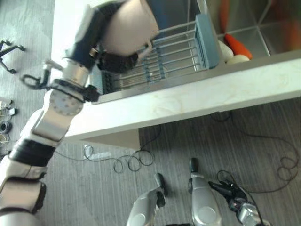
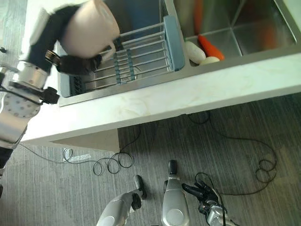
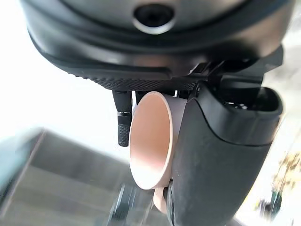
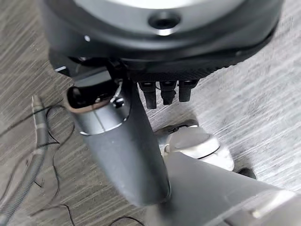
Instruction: Place the dishes in the dishwasher.
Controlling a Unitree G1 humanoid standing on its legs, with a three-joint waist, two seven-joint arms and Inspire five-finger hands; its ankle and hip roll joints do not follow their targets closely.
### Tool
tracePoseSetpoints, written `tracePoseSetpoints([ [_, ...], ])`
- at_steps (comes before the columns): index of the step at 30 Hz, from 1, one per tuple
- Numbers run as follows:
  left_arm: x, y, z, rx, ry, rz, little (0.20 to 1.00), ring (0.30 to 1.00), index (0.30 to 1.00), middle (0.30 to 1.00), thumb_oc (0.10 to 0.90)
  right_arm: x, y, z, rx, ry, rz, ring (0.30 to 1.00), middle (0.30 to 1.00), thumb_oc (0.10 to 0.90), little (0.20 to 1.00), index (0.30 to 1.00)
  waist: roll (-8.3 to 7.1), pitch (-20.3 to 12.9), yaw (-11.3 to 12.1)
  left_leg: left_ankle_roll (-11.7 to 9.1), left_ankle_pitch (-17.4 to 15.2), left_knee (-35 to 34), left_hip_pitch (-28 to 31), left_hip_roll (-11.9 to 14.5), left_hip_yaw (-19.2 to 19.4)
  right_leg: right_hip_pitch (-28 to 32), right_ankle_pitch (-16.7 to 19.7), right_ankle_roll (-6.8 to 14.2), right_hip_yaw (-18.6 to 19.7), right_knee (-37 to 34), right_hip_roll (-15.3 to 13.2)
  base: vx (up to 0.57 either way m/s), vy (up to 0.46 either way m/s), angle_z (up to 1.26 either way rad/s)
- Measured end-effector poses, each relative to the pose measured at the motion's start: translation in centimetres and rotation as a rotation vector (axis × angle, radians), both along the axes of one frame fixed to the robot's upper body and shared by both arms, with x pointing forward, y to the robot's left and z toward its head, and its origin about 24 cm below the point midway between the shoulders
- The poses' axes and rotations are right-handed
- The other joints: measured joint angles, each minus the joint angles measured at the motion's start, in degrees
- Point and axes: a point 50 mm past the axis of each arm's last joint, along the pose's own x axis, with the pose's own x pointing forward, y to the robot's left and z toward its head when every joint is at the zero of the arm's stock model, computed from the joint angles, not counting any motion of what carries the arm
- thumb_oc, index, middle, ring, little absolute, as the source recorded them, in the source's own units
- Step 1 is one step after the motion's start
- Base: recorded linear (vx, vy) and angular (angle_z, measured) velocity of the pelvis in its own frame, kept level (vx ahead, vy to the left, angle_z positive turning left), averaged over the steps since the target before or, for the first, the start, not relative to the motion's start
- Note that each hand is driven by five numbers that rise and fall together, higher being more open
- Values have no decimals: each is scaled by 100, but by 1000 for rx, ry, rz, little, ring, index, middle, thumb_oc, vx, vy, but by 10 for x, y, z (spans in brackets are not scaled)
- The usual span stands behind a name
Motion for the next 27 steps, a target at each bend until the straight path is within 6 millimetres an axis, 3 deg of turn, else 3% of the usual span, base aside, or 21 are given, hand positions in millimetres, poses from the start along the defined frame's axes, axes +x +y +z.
tracePoseSetpoints([
  [4, -20, 21, -8, -44, -124, 62, 300, 300, 300, 300, 400, -37, 5, -19, 3, 131, -20, 900, 900, 800, 900, 900, -168, -993, 364, -85, -86, -7, 27, 56, -178, 83, -282, -7, -231, 70, -3, 29, 2, 27],
  [8, -32, 46, -24, -73, -192, 201, 300, 300, 300, 300, 400, -63, -1, -27, -43, 245, 28, 900, 900, 800, 900, 900, -172, -1563, 716, -83, -122, -100, 298, 38, -339, 423, -412, -12, -455, 106, -66, -22, -70, 34],
  [10, -42, 66, -31, -123, -225, 302, 300, 300, 300, 300, 400, -69, -8, -26, -63, 268, 74, 900, 900, 800, 900, 900, -156, -1659, 1019, -88, -115, -70, 282, 14, -516, 492, -542, 14, -627, 286, -121, -79, -183, 37],
  [12, -48, 76, -42, -137, -206, 350, 300, 300, 300, 300, 400, -78, -11, -27, -67, 307, 88, 900, 900, 800, 900, 900, -151, -1739, 976, -120, -142, 5, 280, 6, -657, 540, -644, 2, -724, 268, -145, -18, -122, 31],
  [13, -56, 90, -58, -140, -154, 426, 300, 300, 300, 300, 400, -83, -15, -27, -67, 327, 104, 900, 900, 800, 900, 900, -138, -1778, 1205, -153, -152, 25, 274, 28, -768, 587, -777, -17, -830, 480, -158, -10, -142, 44],
  [15, -64, 101, -78, -144, -83, 485, 300, 300, 300, 300, 400, -86, -17, -27, -77, 349, 134, 900, 900, 800, 900, 900, -93, -1808, 1411, -218, -135, 53, 244, 61, -937, 640, -871, -46, -979, 645, -122, -65, -106, 45],
  [17, -71, 104, -104, -240, -31, 511, 300, 300, 300, 300, 400, -93, -21, -26, -92, 376, 160, 900, 900, 800, 900, 900, -11, -1820, 1409, -341, -15, 21, 240, 70, -1180, 901, -858, -103, -1328, 483, -153, -210, -16, 96],
  [18, -73, 105, -120, -286, 11, 528, 300, 300, 300, 300, 400, -99, -16, -29, -80, 393, 172, 900, 900, 800, 900, 900, 31, -1812, 1508, -400, 239, -31, 123, 40, -1146, 1024, -907, -41, -1579, 523, -152, -260, 17, 174],
  [19, -72, 103, -129, -331, 27, 529, 300, 300, 300, 300, 400, -106, -18, -30, -81, 413, 177, 900, 900, 800, 900, 900, -59, -1821, 1477, -530, 523, -167, 31, 42, -1068, 1001, -1019, -68, -1548, 510, -251, -228, 52, 210],
  [20, -74, 105, -136, -362, 43, 545, 300, 300, 300, 300, 400, -108, -15, -31, -74, 414, 194, 900, 900, 800, 900, 900, -38, -1795, 1498, -592, 534, -173, -155, 171, -863, 1017, -1068, -290, -1787, 439, -257, -233, 76, 169],
  [21, -80, 112, -142, -372, 60, 576, 300, 300, 300, 300, 400, -102, -19, -28, -89, 402, 204, 900, 900, 800, 900, 900, -52, -1793, 1779, -492, 392, -52, -230, 446, -407, 915, -1096, -404, -1891, 510, -270, -241, 123, 104],
  [22, -83, 118, -149, -398, 71, 611, 300, 300, 300, 300, 400, -98, -22, -26, -97, 384, 200, 900, 900, 800, 900, 900, -97, -1784, 1919, -568, 334, 108, -214, 713, -74, 953, -1051, -458, -2050, 461, -301, -297, 184, 84],
  [24, -86, 123, -166, -435, 98, 642, 300, 300, 300, 300, 400, -91, -18, -26, -73, 342, 171, 900, 900, 800, 900, 900, -396, -1755, 1859, -694, 232, 325, 92, 800, 68, 1054, -905, -356, -2443, 402, -727, -344, 263, 92],
  [25, -86, 123, -168, -441, 98, 642, 300, 300, 300, 300, 400, -91, -18, -26, -72, 336, 162, 900, 900, 800, 900, 900, -435, -1742, 1855, -691, 229, 360, 123, 796, 110, 1081, -874, -324, -2501, 375, -785, -191, 226, 105],
  [26, -87, 118, -180, -483, 104, 615, 300, 300, 300, 300, 400, -85, -16, -25, -50, 298, 118, 900, 900, 800, 900, 900, -536, -1701, 1676, -603, 112, 569, 396, 736, 306, 1256, -623, -142, -2769, 163, -1087, -182, 339, 129],
  [27, -84, 110, -182, -476, 102, 557, 300, 300, 300, 300, 400, -85, -21, -23, -56, 291, 100, 900, 900, 800, 900, 900, -423, -1715, 1552, -363, 205, 348, 798, 607, 294, 1100, -691, -7, -2698, 362, -1195, -223, 536, 198],
])
